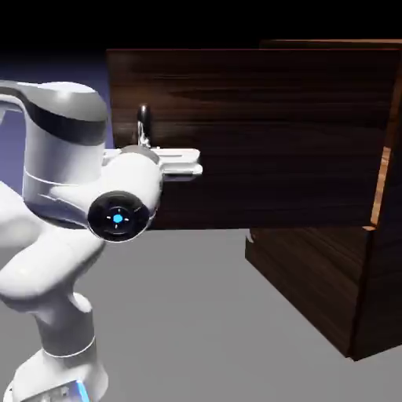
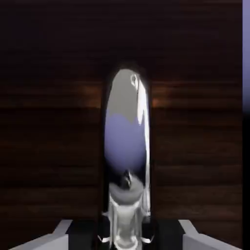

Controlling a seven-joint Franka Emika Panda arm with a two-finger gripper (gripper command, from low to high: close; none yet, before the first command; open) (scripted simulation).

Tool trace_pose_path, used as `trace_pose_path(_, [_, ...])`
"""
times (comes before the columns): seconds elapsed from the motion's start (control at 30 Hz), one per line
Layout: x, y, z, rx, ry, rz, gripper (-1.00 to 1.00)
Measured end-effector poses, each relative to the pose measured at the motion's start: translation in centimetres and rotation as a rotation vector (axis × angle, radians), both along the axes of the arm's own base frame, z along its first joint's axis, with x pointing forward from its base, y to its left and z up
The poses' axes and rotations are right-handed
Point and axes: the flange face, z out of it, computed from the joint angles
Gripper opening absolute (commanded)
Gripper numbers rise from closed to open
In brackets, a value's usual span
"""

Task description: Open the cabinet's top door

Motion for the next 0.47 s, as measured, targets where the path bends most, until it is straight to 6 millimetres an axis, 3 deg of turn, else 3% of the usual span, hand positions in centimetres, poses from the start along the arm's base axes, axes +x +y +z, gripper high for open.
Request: trace_pose_path(0.47, [1.5,-12.6,0.0,0.000,-0.001,0.263,-1.00])
